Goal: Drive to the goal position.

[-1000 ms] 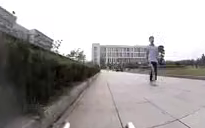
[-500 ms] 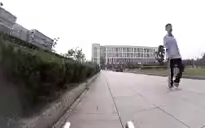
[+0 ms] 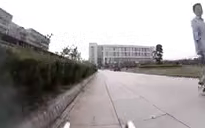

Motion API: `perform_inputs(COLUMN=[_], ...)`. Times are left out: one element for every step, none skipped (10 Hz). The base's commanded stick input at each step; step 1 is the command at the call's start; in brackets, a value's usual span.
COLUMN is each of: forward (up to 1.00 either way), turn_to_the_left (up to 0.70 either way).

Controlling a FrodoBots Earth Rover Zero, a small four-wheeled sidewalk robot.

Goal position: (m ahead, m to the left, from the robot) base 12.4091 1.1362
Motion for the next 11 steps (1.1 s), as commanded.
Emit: perform_inputs(forward=[0.60, 0.60, 0.60, 0.60, 0.60, 0.60, 0.60, 0.60, 0.60, 0.60, 0.60], turn_to_the_left=[-0.15, -0.15, -0.15, -0.09, 0.00, 0.00, 0.00, 0.00, 0.00, 0.00, 0.00])
